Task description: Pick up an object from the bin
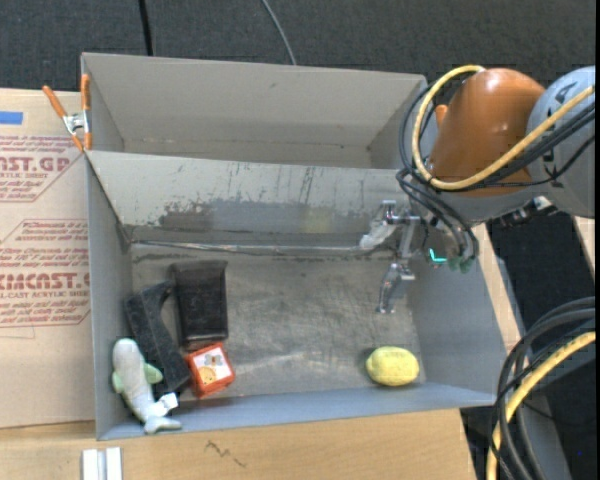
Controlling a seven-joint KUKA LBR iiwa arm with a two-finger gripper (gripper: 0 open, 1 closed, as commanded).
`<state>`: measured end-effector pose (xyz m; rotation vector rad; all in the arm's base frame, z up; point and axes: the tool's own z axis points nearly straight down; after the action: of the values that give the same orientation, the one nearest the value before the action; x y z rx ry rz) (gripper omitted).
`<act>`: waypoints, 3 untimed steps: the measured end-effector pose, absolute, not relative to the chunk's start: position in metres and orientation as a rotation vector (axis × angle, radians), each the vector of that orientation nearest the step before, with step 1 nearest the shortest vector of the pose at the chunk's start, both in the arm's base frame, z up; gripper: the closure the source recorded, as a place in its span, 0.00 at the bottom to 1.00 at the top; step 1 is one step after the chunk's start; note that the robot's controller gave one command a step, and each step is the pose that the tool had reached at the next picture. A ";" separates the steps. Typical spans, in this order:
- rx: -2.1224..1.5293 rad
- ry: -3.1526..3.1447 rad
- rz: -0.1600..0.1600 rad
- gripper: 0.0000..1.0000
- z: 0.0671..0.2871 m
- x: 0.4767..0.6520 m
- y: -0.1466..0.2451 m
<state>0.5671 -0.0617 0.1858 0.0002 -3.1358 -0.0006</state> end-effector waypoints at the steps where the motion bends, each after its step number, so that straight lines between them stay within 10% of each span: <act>1: 0.002 -3.144 0.001 0.00 0.190 0.569 -0.062; 2: -0.015 -3.147 0.001 0.00 0.124 0.521 -0.089; 3: 0.229 -3.140 -0.003 0.00 0.118 0.498 -0.088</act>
Offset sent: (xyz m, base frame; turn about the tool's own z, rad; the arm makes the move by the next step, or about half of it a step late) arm -0.0849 -0.0502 -0.1158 0.0203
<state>0.4985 -0.0883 0.1183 0.2288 -3.1404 -0.0030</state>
